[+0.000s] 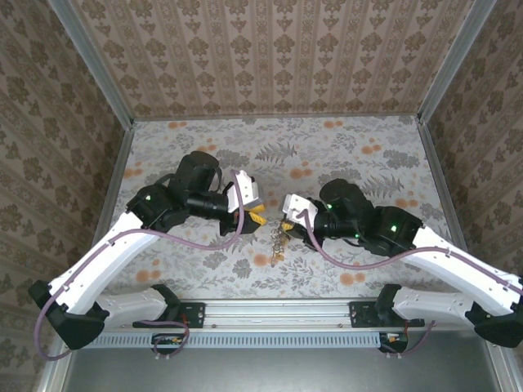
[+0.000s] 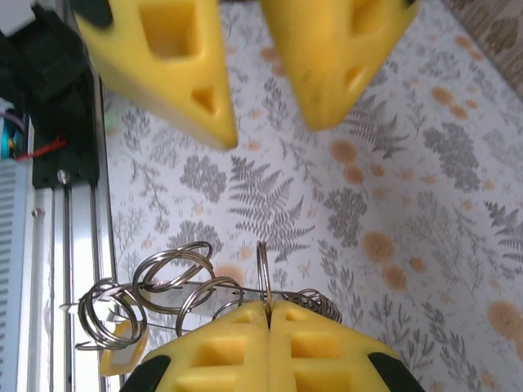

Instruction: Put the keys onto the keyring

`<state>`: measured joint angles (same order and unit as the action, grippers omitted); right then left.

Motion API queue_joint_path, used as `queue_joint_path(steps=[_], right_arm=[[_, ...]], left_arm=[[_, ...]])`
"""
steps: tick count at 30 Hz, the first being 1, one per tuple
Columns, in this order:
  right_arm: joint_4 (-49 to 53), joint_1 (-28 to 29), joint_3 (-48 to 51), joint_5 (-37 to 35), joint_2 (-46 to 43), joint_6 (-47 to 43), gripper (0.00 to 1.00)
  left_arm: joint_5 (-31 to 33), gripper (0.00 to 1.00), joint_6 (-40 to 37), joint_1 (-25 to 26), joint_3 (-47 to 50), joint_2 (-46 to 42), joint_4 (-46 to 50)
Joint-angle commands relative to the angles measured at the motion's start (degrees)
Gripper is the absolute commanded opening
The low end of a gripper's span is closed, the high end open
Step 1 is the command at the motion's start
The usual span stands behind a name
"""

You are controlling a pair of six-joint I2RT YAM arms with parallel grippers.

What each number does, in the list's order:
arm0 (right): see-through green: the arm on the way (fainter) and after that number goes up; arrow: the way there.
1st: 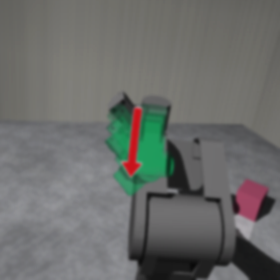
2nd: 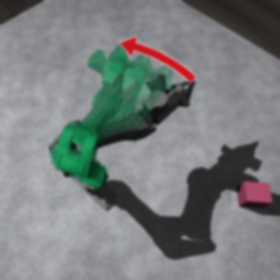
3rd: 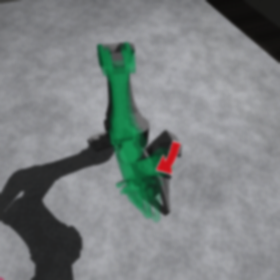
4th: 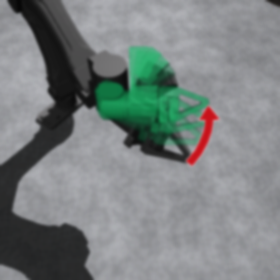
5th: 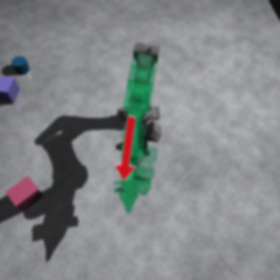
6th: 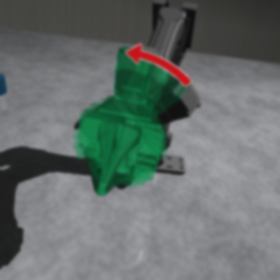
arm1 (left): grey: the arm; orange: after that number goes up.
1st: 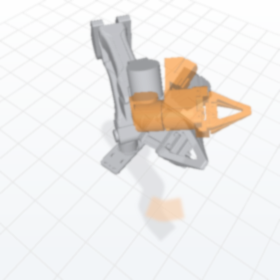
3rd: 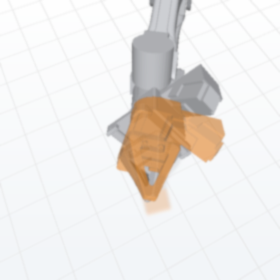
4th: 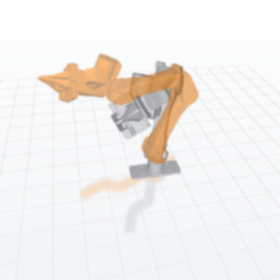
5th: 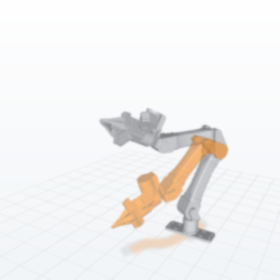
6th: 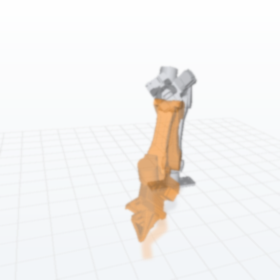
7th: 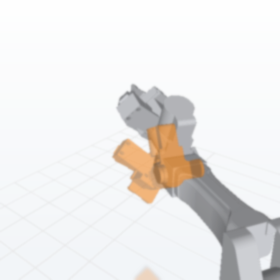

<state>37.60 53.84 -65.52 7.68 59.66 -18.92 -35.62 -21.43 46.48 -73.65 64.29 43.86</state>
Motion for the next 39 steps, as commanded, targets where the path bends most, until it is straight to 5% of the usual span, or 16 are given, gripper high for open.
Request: queue_joint_path(steps=[1,7,39], right_arm=[[3.5,1.2,-2.7,-2.3,0.8,-1.9,0.0],[2.9,1.2,-5.3,1.5,1.5,-0.9,0.0],[-0.2,1.2,-6.7,6.5,2.5,-0.2,0.0]], left_arm=[[1.0,0.35,-2.4,1.3,-2.6,1.6,2.1],[-5.8,0.35,-2.4,2.3,-1.9,2.4,-0.1],[-3.7,0.23,-3.1,3.8,1.8,4.6,-0.3]])
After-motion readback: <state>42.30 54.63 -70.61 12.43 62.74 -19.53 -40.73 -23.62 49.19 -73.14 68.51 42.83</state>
